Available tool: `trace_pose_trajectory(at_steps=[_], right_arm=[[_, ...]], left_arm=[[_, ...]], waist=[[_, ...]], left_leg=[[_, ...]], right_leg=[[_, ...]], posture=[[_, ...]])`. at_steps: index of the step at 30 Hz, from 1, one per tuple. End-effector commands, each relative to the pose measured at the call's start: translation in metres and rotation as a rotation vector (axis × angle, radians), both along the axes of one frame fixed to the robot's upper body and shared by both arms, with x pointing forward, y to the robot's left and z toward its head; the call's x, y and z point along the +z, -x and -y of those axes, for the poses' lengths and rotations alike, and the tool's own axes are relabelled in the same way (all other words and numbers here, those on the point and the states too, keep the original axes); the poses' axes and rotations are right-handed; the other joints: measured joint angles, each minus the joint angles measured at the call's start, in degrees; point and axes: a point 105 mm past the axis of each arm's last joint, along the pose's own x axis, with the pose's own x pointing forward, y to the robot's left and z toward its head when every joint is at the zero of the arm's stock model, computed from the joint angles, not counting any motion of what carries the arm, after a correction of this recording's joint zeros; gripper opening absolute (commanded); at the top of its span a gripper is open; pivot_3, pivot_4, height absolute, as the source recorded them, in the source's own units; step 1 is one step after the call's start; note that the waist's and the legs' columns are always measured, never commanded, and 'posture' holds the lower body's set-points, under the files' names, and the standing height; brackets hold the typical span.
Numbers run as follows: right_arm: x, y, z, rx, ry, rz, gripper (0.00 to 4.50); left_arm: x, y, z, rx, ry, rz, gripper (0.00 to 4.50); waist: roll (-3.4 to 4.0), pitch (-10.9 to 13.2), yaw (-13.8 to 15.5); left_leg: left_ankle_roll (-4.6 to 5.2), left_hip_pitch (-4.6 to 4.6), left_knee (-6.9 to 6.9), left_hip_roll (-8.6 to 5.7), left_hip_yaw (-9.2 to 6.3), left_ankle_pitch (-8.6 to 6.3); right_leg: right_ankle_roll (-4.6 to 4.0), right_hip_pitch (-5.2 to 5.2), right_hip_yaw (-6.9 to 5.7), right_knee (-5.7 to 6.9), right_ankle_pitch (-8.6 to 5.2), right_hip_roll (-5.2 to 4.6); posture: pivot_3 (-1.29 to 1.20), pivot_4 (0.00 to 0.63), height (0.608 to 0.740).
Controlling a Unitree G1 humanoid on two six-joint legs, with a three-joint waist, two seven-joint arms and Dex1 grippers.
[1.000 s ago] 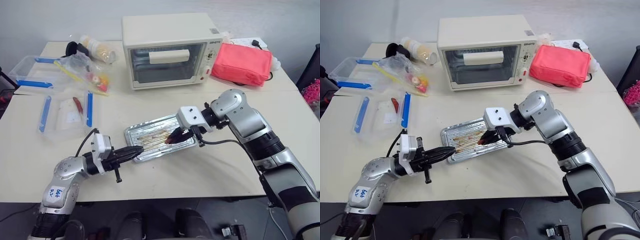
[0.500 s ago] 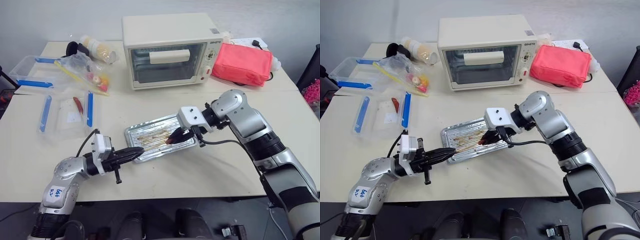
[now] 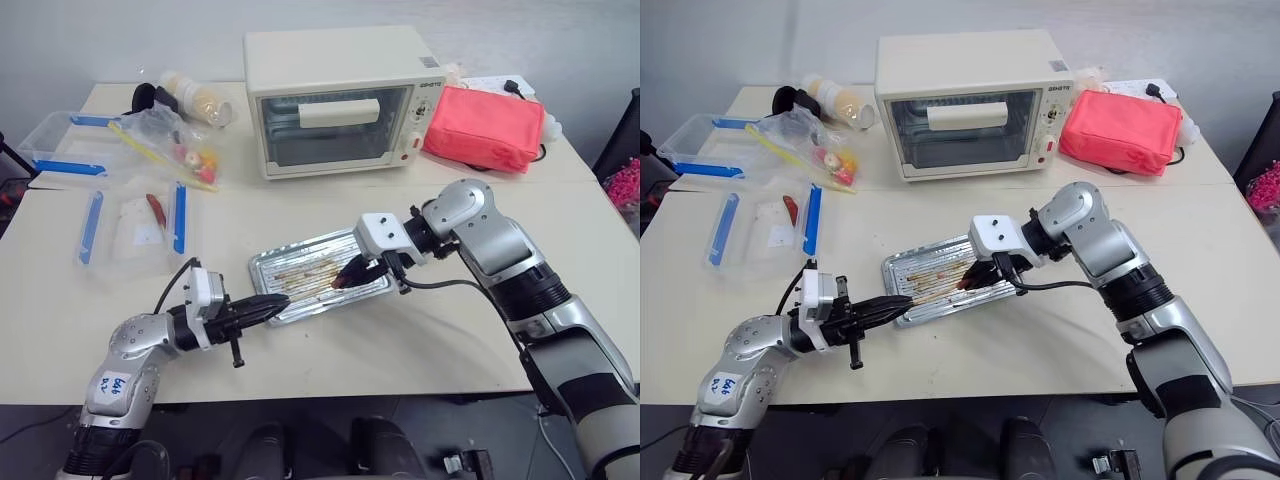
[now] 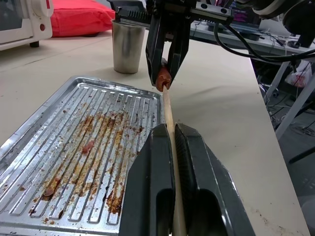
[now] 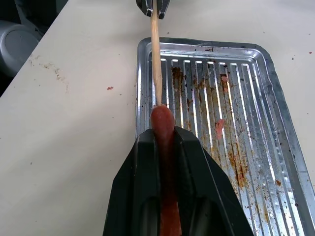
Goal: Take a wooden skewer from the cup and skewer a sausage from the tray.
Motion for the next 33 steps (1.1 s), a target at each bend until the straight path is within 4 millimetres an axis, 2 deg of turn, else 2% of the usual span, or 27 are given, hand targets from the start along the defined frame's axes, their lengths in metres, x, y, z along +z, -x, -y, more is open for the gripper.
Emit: trace_pose_trajectory(at_steps=[1,8,18,33], right_arm=[[0.005,0.008,-0.002,0.057,0.002,-0.008,0.12],[0.007,0.014,-0.009,0.092,-0.006,-0.005,0.12],[0.009,0.021,-0.018,0.132,-0.017,-0.003,0.12],[0.010,0.032,-0.028,0.198,-0.042,-0.028,0.12]], left_arm=[[0.007,0.001,0.006,-0.021,0.008,0.040,0.00],[0.007,-0.005,0.017,-0.038,0.012,0.051,0.00],[0.012,-0.009,0.047,-0.131,0.040,0.062,0.00],[0.031,-0.014,0.094,-0.317,0.108,0.087,0.00]], waist=[[0.00,0.0,0.0],[0.00,0.0,0.0],[0.00,0.0,0.0],[-0.01,0.0,0.2]], left_leg=[[0.00,0.00,0.00,0.00,0.00,0.00],[0.00,0.00,0.00,-0.01,0.00,0.00],[0.01,0.00,0.01,-0.04,0.01,0.01],[0.06,-0.01,0.04,-0.10,0.01,0.06]], right_leg=[[0.00,0.00,0.00,0.00,0.00,0.00],[0.00,0.00,-0.01,0.00,0.00,0.03],[0.00,0.00,-0.04,0.02,0.00,0.09],[0.01,0.02,-0.18,0.06,0.00,0.12]], posture=[[0.00,0.150,0.740],[0.00,0.150,0.740],[0.00,0.150,0.740],[0.00,0.150,0.740]])
